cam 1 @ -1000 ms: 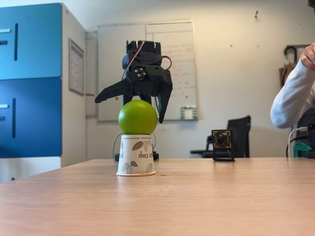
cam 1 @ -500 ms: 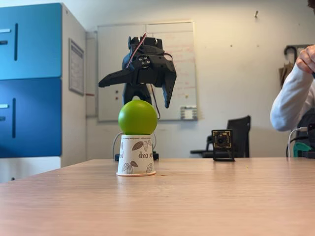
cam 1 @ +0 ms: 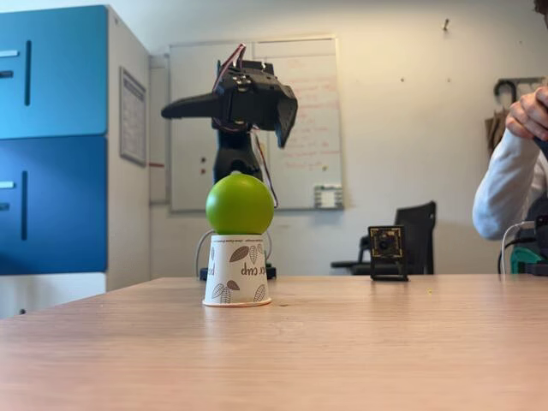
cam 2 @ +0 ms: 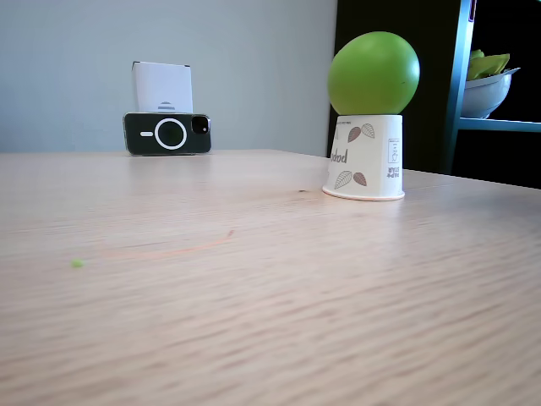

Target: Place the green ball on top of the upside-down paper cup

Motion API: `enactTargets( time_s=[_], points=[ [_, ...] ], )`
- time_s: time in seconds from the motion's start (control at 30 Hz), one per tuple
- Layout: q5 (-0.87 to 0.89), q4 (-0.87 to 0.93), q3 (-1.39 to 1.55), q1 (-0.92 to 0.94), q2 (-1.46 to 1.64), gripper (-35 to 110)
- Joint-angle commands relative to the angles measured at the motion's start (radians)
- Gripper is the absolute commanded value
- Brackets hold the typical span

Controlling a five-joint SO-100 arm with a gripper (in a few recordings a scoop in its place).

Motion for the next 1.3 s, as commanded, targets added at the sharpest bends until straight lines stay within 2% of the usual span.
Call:
enactTargets(
  time_s=[0.0,0.17,0.27,0.57,0.9,1.27],
  points=[
    [-0.002,0.104,0.018,0.040,0.101,25],
    [0.002,0.342,0.078,0.089,0.233,3],
    [0.003,0.413,0.179,0.097,0.324,0],
    [-0.002,0.577,0.476,0.109,0.583,0],
    [0.003,0.626,0.793,0.095,0.827,0],
    [0.014,0.623,0.907,0.087,0.827,0]
  ],
)
